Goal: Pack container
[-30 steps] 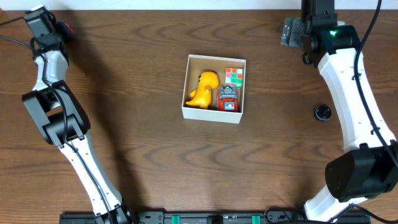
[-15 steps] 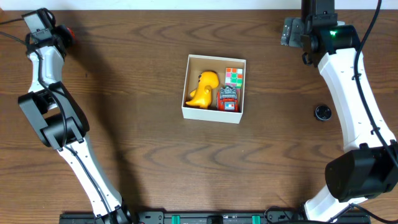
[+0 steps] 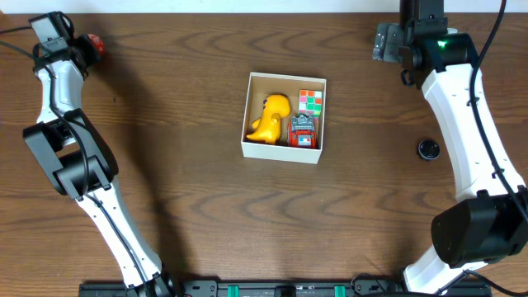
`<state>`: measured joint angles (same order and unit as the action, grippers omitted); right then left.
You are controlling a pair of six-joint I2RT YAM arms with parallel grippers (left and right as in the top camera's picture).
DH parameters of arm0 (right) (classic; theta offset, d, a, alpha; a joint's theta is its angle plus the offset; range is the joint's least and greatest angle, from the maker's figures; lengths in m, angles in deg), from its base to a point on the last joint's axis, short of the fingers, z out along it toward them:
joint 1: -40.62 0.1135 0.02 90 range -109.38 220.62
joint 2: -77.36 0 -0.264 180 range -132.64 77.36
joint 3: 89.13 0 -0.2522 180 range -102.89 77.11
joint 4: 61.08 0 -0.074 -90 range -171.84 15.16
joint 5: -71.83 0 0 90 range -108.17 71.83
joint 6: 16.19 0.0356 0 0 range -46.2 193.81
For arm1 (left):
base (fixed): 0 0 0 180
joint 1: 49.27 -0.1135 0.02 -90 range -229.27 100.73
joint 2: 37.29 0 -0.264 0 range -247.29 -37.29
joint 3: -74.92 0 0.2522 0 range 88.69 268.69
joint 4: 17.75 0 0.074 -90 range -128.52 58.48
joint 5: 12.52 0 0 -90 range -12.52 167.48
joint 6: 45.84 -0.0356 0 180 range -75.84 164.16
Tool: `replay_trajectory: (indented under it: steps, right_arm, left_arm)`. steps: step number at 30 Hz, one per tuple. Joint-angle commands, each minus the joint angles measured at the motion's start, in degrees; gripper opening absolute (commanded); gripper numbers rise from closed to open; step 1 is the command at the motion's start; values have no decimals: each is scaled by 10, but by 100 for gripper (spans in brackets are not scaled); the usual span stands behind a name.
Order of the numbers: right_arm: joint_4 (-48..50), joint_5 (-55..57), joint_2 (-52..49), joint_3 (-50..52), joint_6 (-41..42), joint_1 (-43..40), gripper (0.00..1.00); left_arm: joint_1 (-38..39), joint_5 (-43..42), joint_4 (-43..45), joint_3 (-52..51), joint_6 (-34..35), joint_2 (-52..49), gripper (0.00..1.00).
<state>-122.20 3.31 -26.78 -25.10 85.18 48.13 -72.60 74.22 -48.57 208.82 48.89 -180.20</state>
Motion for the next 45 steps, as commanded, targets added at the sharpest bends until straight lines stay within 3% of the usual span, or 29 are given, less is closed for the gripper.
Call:
replay_trajectory:
  steps: [1,11,21,27,30,38,45]
  right_arm:
    - [0,6,0,-1,8,0,99]
    - [0,5,0,-1,8,0,99]
    - [0,5,0,-1,8,0,99]
    - [0,6,0,-1,8,1,99]
    - [0,6,0,-1,8,1,99]
    - [0,6,0,-1,8,1,99]
    - [0,6,0,-1,8,0,99]
  left_arm:
    - [3,-2,3,-2,3,22,64]
    - [3,-5,19,-2,3,22,68]
    - [3,-195,111,-2,3,22,69]
    - [4,-190,173,-2,2,19,69]
    - [8,-144,183,-2,1,16,69]
    - [10,-90,223,-2,-37,1,79]
    - [10,-73,249,-2,-39,-28,80]
